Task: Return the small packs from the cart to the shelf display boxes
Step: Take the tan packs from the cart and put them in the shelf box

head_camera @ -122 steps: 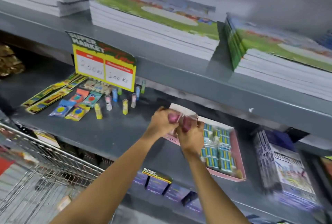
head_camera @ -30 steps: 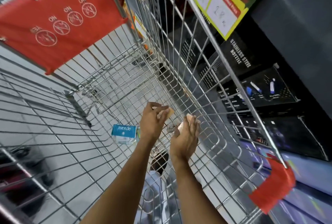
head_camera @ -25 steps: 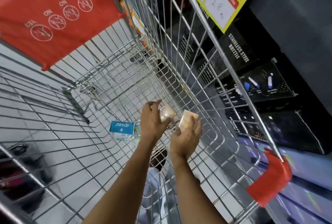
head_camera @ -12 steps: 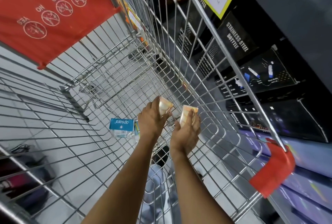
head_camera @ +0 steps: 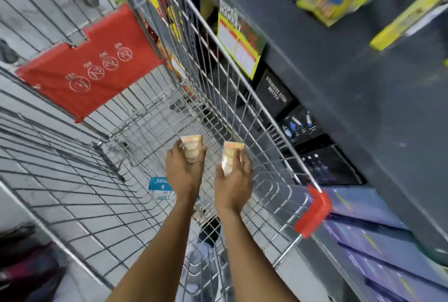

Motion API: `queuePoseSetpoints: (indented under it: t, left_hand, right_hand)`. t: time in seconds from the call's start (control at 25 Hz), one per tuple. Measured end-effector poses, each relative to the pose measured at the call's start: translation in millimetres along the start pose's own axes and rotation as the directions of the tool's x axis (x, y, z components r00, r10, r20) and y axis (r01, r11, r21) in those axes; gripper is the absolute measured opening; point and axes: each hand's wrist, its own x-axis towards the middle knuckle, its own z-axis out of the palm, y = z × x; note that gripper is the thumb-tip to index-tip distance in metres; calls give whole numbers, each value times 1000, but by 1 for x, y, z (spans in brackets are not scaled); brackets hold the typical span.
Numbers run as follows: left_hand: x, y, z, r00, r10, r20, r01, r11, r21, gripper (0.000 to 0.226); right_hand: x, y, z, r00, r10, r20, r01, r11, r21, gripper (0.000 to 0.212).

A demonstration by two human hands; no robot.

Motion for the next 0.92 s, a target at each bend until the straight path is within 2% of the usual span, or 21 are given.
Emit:
queuePoseSetpoints:
  t: [0.16,0.36,0.52,0.72,0.84,0.92]
  left_hand:
    - [2,57,-57,995,2,-104,-8,998,-63,67]
    - [8,138,-121,969,174,-176,-201,967,-154,64]
    - [-2,217,-156,926,324,-195,-361,910,-203,61]
    - [-48,301,-154,858,493,-143,-512,806,-295,55]
    - [-84,335,-126,825,565,26,-524,780,-343,62]
    - [-116,352,-105,775,619,132,-541,756,-368,69]
  right_hand:
    - [-9,-48,-55,984,-161,-78,162,987,5,61]
    - [-3,-105,-138,887,-366,-281,360,930,-76,58]
    - [13,-135,-214,815,-395,-424,412,909,-55,55]
    - [29,-123,-304,756,-363,-545,408,912,-42,56]
    - [34,-91,-357,735,-329,-593,370,927,-57,53]
    - [34,-64,-388,751,-274,-600,303,951,-56,51]
